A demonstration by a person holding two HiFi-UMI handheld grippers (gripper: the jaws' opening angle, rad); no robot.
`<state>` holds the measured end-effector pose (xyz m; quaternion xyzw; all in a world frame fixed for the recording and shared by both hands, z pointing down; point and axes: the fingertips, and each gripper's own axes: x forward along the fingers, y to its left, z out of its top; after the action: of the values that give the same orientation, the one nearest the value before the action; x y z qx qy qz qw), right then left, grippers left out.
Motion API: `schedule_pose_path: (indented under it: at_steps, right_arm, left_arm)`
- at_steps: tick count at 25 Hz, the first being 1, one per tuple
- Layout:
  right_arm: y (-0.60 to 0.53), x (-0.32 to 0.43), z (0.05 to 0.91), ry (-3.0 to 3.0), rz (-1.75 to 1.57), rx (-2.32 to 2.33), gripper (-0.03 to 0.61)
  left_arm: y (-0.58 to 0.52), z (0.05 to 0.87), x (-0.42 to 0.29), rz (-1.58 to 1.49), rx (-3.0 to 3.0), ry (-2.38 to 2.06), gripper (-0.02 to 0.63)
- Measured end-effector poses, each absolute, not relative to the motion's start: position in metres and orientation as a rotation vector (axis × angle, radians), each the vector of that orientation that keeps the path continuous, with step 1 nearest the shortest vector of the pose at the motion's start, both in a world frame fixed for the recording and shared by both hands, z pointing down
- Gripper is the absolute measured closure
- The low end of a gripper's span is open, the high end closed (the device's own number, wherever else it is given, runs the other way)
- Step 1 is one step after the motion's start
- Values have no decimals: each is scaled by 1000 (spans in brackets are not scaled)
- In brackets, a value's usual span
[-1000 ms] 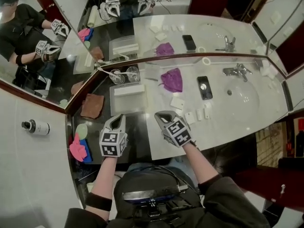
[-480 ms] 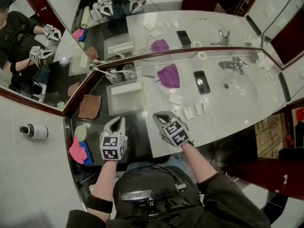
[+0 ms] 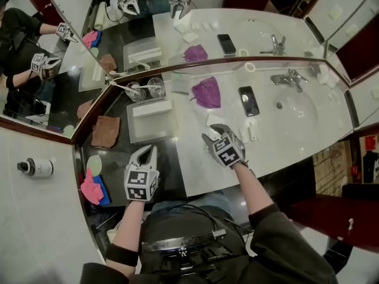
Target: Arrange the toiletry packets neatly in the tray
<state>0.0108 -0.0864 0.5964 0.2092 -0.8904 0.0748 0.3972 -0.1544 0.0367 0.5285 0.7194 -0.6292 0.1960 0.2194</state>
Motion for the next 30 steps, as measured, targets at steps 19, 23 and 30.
schedule_pose_path:
  at_steps: [19,23,30]
  right_arm:
    - [-162,43,732,-1968,106,135,196]
    - [-158,47,748,-1941,143,73,226]
    - [-153,48,752,-1942,187,48,287]
  left_arm:
    - [-2,547,-136,613,1895,-1768,612]
    - [5,548,-141,612,1852,-1794,612]
    - [15,554,-147,584,1806,-1804,612]
